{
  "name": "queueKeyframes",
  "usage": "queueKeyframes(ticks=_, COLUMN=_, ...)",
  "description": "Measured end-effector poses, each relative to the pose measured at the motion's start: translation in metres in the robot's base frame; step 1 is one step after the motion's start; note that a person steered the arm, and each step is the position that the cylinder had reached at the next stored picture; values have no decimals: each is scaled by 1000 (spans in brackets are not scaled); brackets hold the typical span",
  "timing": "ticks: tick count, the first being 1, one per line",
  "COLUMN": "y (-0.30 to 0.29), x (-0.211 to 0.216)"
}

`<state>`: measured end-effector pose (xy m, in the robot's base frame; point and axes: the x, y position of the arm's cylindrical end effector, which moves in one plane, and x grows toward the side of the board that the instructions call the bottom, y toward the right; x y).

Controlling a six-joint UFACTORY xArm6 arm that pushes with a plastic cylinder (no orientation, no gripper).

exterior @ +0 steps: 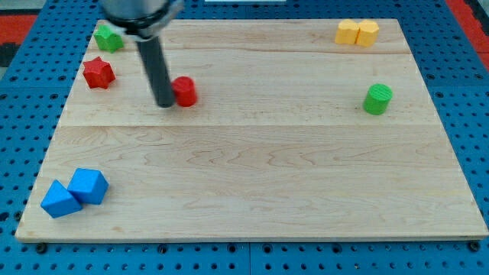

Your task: Move the red circle to the top center of the board

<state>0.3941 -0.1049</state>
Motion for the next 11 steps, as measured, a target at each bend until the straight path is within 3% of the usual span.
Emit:
queueKeyframes(ticks=2, y=35, x=-26)
queueKeyframes(ticks=3, y=38, x=-3)
queueKeyframes(ticks=4, y=57, x=-8)
queueKeyframes(ticks=6, y=66, x=-96)
queueKeyframes(ticks=7, y=62, x=-94)
queueKeyframes(ticks=8, y=21, x=-98)
queueKeyframes(ticks=9, y=20, x=-126)
queueKeyframes(ticks=11, y=63, x=-135)
